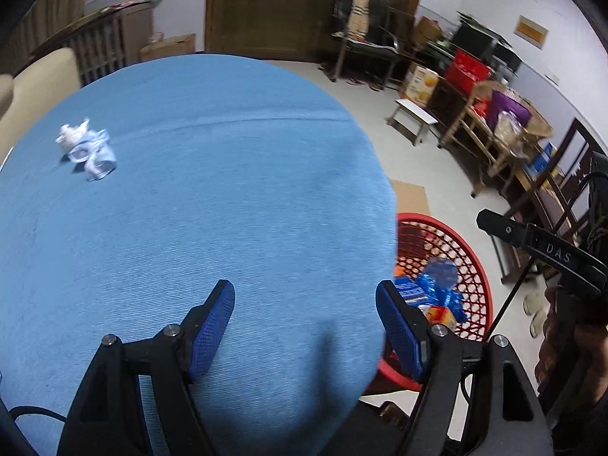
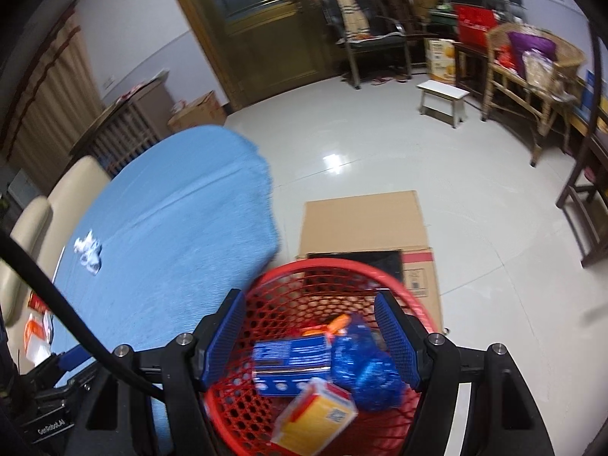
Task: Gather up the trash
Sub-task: 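Move both tools back over the table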
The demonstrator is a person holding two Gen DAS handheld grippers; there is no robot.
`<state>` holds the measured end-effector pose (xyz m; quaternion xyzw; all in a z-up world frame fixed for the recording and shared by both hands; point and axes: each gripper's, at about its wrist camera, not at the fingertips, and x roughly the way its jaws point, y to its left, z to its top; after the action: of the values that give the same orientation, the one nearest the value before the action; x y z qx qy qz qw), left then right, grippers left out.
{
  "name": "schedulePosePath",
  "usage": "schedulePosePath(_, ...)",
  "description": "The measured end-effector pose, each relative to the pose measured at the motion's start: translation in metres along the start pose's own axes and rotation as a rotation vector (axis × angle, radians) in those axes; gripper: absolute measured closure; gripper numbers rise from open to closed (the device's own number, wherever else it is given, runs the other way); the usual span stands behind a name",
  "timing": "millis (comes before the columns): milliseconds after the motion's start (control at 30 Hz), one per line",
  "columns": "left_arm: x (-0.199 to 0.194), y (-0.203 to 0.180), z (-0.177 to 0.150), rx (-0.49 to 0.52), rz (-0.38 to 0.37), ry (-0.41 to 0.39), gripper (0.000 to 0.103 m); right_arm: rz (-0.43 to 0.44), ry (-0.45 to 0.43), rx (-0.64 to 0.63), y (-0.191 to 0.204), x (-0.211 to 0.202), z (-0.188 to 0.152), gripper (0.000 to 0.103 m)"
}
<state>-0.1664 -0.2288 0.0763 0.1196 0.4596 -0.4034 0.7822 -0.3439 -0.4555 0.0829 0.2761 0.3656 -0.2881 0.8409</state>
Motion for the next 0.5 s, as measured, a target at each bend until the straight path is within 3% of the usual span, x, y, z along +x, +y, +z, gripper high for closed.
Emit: schedulePosePath(500,-0.008,0.081,-0.012,-0.161,0.105,-0.015,0.026,0.114,0.074,-0.233,0.117,0.043,-0.004,0.029)
